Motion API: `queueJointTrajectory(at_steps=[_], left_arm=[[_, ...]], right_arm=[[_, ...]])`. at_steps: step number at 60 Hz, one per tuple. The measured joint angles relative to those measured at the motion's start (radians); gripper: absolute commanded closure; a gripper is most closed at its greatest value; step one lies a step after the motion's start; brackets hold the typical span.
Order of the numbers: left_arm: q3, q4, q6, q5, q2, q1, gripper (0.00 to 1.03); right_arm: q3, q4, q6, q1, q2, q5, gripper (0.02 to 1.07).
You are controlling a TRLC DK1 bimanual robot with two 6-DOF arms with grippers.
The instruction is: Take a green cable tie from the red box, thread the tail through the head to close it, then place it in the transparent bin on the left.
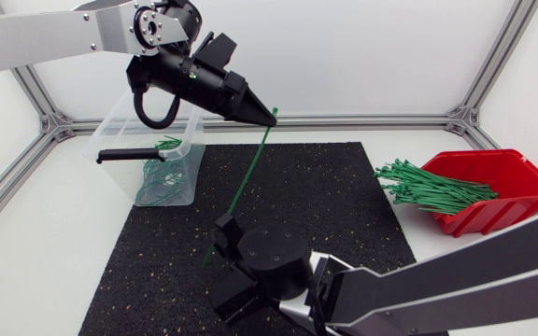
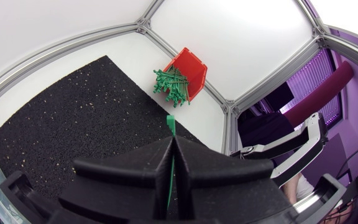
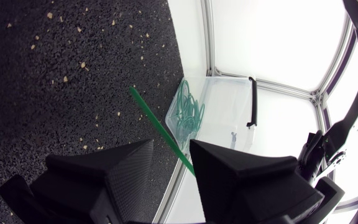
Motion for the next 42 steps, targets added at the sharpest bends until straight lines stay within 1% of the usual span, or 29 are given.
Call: queueJointTrajectory(at_steps=[11, 13, 17, 19, 30, 42], left_arm=[[0.0, -0.01, 0.004, 0.015, 0.0, 0.004, 1.0], [0.0, -0.01, 0.005, 0.015, 0.0, 0.004, 1.0], [0.0, -0.01, 0.009, 0.015, 0.0, 0.004, 1.0], [0.0, -0.01, 0.011, 0.016, 0.0, 0.004, 1.01], [0.0, -0.011, 0.023, 0.016, 0.0, 0.005, 1.01], [0.0, -0.017, 0.026, 0.026, 0.0, 0.012, 1.0]], right_arm=[[0.0, 0.039, -0.001, -0.001, 0.011, -0.008, 0.66], [0.0, 0.039, -0.001, -0.001, 0.014, -0.008, 0.69], [0.0, 0.042, -0.007, -0.001, 0.019, -0.011, 0.79], [0.0, 0.046, -0.008, -0.001, 0.019, -0.013, 0.81], [0.0, 0.086, -0.023, -0.001, 0.046, -0.022, 0.81], [0.0, 0.093, -0.029, -0.001, 0.058, -0.023, 0.83]])
